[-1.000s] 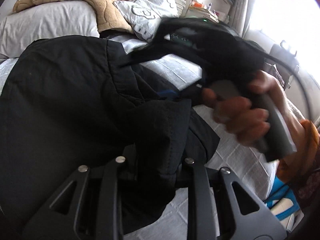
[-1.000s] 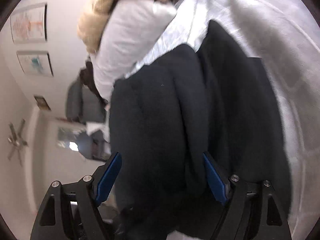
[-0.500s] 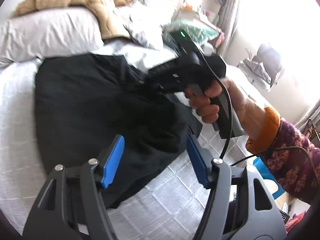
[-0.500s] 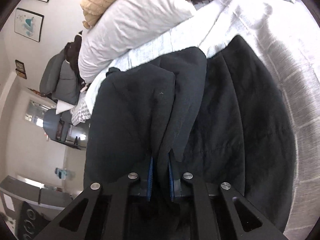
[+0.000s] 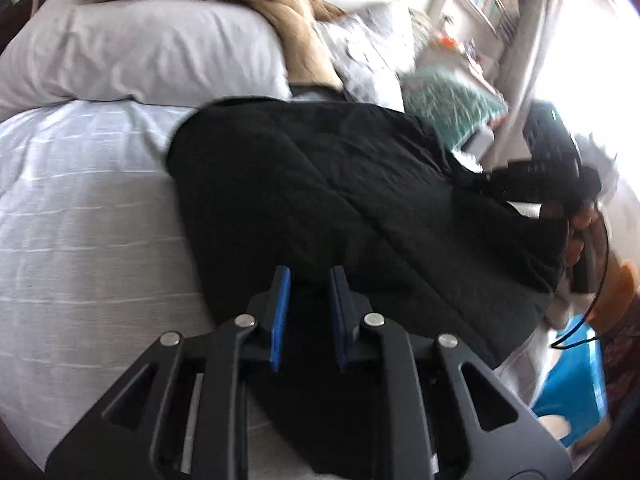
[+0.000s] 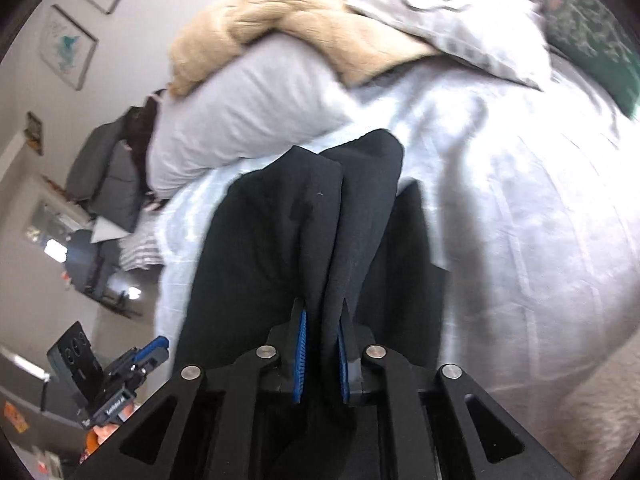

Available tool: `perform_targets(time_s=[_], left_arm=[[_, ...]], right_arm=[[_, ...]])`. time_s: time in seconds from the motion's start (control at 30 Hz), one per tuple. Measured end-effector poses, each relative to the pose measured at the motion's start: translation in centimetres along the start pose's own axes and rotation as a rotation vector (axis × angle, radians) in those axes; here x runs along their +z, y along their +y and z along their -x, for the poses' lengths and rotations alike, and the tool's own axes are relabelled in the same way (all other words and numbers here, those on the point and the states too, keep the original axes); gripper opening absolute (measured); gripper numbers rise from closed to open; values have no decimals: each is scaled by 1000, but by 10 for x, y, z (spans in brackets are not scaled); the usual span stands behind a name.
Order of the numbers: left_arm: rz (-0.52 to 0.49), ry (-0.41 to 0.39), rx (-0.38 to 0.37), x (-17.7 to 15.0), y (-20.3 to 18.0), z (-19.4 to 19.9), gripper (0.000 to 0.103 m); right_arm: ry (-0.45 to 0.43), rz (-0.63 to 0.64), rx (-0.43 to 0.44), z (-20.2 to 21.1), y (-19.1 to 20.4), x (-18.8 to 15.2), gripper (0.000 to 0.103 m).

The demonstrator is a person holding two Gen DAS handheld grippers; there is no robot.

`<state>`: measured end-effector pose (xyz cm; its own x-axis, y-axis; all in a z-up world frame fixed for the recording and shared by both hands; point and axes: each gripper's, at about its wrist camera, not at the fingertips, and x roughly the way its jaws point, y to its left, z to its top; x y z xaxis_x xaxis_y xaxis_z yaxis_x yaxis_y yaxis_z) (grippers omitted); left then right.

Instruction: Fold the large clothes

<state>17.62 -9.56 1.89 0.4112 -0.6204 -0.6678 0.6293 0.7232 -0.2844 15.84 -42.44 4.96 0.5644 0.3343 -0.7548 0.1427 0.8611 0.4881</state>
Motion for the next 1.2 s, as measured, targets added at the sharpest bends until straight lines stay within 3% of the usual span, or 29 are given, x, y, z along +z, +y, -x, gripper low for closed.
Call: perform_targets(time_s=[0.13, 0.17, 0.3, 0.37, 0.43, 0.53, 0.67, 0.73, 0.83, 0.93, 1.03, 1.2], left_arm=[[-68, 37, 35, -14, -28, -33, 20], [-113, 39, 66, -17, -35, -36, 20], [-191, 68, 88, -5, -42, -34, 20], [-184, 63, 79, 14, -38, -28, 27], [-179, 22, 98, 34, -35, -24, 40], [-155, -45, 162, 60, -28, -28, 45], [-99, -68, 232, 84, -16, -69, 45], [-85, -48, 277, 80, -11, -95, 46], [-95, -5, 276, 63, -12, -123, 48], [-145, -21, 315, 49, -25, -134, 51], [-155, 20, 335, 45, -26, -152, 52], [-139, 53, 328, 46, -21, -159, 53]], right_arm=[[27, -40, -267, 1, -41, -12, 23], [17, -48, -287, 7, -49, -15, 23], [-52, -35, -278, 32, -42, -18, 36], [-83, 26, -308, 41, -25, -17, 45], [-123, 80, -319, 42, 2, -13, 45], [-189, 90, -293, 33, 36, -1, 46], [-237, 51, -292, -12, 60, 12, 50], [-247, 71, -361, -41, 58, 13, 50], [-243, 92, -461, -72, 35, 7, 49], [-210, 53, -445, -93, 3, -3, 49], [-239, 40, -428, -103, -12, -13, 49], [-254, 32, -437, -108, -15, -16, 49]])
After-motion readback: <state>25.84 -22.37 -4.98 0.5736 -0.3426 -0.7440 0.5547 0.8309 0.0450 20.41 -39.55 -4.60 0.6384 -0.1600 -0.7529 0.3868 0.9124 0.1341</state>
